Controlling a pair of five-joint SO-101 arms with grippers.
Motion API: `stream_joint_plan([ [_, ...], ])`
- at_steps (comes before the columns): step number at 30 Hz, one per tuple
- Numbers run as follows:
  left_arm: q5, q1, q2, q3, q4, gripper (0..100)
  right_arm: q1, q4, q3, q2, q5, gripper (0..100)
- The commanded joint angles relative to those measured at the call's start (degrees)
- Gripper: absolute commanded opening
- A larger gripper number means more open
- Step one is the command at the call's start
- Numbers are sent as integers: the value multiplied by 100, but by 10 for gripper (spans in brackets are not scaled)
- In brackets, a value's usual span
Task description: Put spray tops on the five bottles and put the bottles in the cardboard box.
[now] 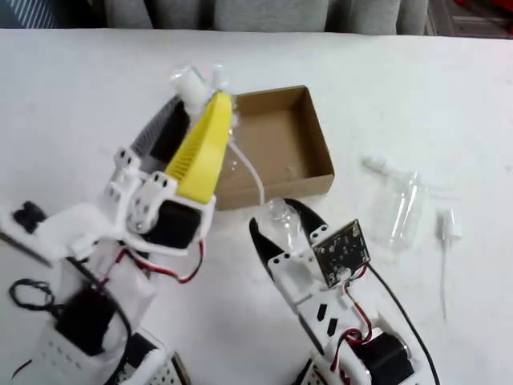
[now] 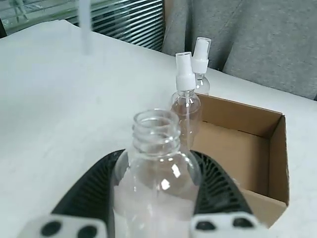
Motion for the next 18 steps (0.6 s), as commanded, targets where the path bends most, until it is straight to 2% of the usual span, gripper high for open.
stream_joint_plan([
  [1, 53, 75, -75, 229, -659, 20, -13, -13, -35, 22, -44, 15],
  [10, 53, 66, 752, 167, -853, 20, -13, 92, -35, 13, -44, 15],
  [18, 62, 101, 787, 422, -1020, 20, -13, 92, -35, 13, -44, 15],
])
